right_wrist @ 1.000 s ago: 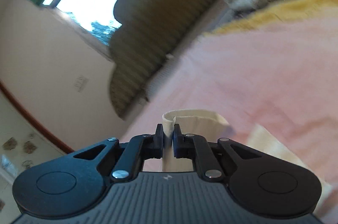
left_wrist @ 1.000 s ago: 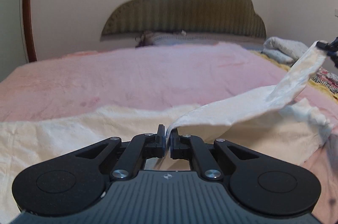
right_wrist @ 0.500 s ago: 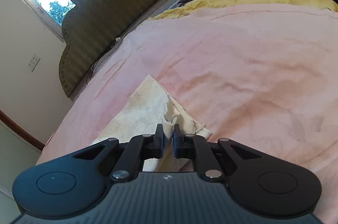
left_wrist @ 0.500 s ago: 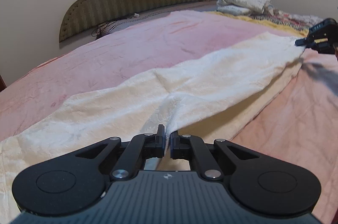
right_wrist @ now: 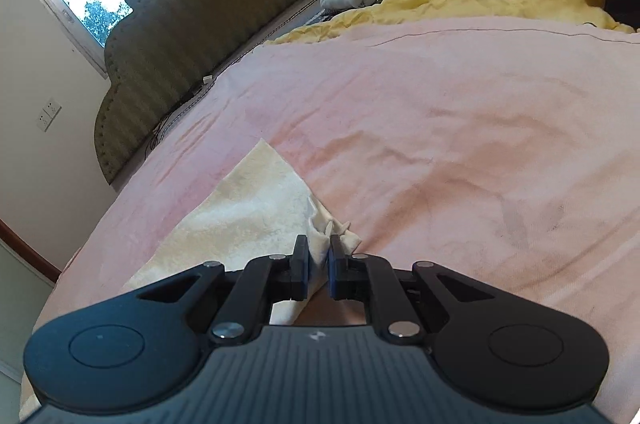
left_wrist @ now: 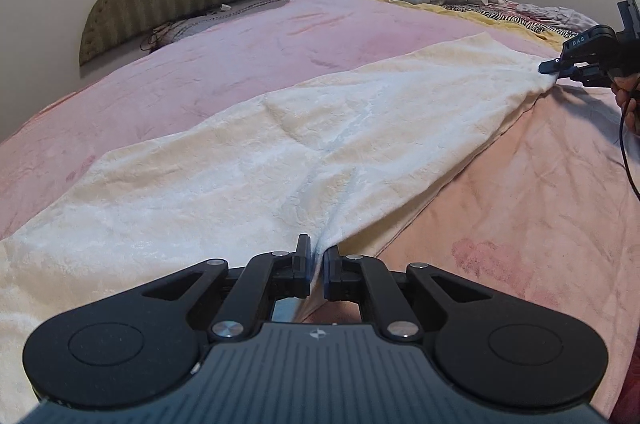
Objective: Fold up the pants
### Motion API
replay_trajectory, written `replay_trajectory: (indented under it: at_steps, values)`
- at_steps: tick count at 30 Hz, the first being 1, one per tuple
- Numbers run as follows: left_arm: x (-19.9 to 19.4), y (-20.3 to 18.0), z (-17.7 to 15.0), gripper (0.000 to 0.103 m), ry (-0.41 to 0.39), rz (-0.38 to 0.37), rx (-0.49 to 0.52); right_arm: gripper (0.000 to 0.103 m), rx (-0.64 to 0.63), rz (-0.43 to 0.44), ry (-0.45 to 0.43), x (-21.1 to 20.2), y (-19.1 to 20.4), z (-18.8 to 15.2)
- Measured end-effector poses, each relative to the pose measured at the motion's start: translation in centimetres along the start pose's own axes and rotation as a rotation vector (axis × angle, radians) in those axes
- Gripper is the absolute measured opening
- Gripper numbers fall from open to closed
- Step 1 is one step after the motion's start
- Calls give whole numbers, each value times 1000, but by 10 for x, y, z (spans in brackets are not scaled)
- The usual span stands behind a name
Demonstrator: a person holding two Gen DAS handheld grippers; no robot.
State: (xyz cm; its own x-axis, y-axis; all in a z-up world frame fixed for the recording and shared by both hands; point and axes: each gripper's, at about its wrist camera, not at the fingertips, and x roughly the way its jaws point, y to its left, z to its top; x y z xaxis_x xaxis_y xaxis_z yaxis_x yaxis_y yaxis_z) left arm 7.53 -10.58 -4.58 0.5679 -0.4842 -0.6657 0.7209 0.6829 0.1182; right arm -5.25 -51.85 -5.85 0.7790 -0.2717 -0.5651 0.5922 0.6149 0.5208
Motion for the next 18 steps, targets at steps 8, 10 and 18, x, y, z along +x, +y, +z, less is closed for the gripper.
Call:
replay_trajectory:
  at_steps: [8, 10, 18]
  values:
    - [-31, 14, 11, 48, -49, -97, -51, 32, -268, -122, -285, -34, 86, -11]
    - [-42, 20, 15, 54, -90, -131, -90, 38, -428, 33, -166, -22, 131, -23]
    - [-15, 54, 21, 69, 28, 146, -269, 38, -736, 330, 229, 37, 235, -121]
